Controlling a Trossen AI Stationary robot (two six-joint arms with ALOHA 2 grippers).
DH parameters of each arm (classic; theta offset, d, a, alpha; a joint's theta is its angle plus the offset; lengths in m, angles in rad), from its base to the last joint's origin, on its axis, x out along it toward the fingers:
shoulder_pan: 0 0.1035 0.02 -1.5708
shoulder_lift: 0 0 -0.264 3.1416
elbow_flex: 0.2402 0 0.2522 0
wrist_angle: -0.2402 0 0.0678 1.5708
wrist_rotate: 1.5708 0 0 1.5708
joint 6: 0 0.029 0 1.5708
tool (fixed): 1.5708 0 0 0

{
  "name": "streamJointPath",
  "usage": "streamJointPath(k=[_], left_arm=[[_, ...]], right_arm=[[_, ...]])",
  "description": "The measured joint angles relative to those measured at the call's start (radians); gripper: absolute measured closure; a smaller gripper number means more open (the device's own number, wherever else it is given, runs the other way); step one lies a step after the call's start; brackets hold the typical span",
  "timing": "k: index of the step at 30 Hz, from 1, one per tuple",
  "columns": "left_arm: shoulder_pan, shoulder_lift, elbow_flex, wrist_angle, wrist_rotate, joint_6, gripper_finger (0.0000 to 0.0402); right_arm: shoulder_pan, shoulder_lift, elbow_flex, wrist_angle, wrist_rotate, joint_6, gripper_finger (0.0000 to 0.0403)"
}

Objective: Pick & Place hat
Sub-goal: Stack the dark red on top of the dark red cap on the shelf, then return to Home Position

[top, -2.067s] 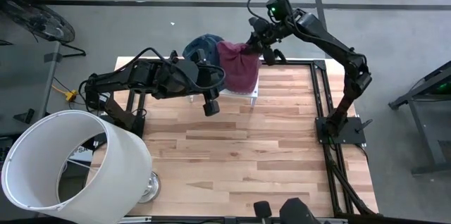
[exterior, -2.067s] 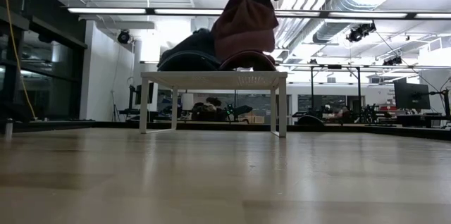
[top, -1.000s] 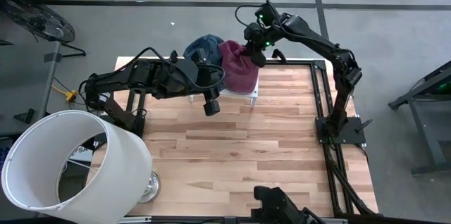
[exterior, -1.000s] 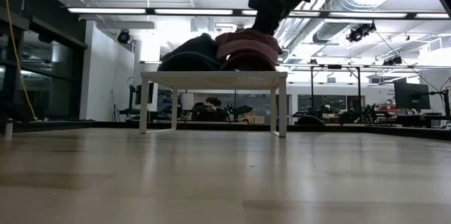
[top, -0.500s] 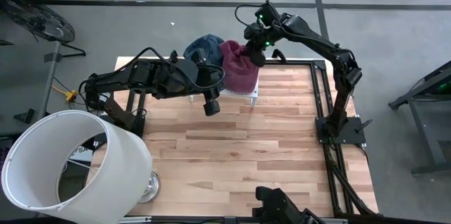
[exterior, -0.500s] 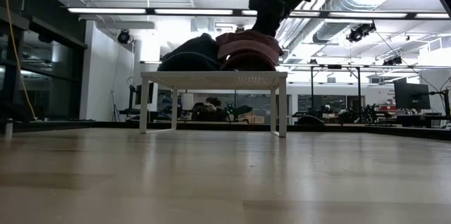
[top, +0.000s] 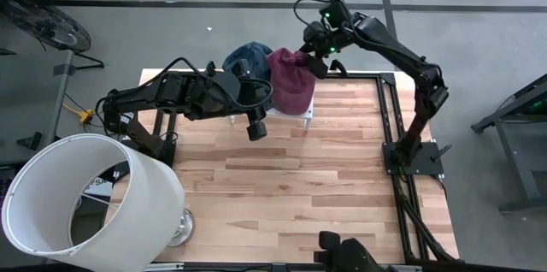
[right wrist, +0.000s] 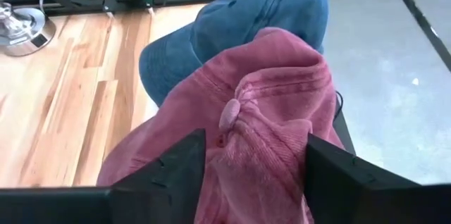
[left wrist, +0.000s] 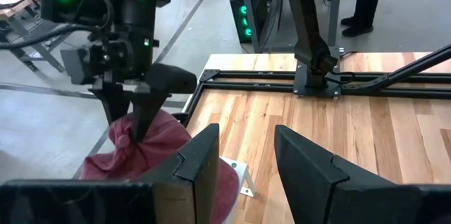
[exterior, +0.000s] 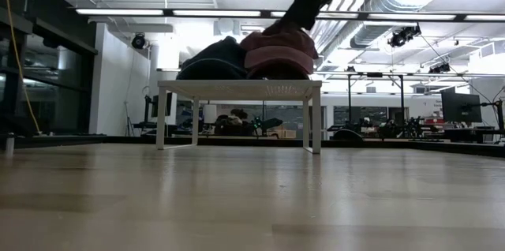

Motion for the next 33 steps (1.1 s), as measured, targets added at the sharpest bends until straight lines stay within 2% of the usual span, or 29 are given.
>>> streamJointPath(k=[4, 16, 26, 33], left_arm=[[0.000, 0.000, 0.000, 0.000, 0.000, 0.000, 0.0266], [0.000, -0.008, 0.000, 0.000, -0.002, 0.000, 0.0266], [0.000, -0.031, -0.001, -0.003, -0.017, 0.032, 0.0266], [0.000, -0.067, 0.000, -0.014, -0.017, 0.047, 0.0266]], right_arm=[[0.002, -0.020, 0.000, 0.002, 0.000, 0.006, 0.0195], [0.002, -0.081, 0.000, 0.029, 0.002, 0.056, 0.0194], [0.002, -0.095, 0.000, 0.081, 0.060, 0.125, 0.0194], [0.006, -0.174, 0.000, 0.090, 0.060, 0.161, 0.0194]])
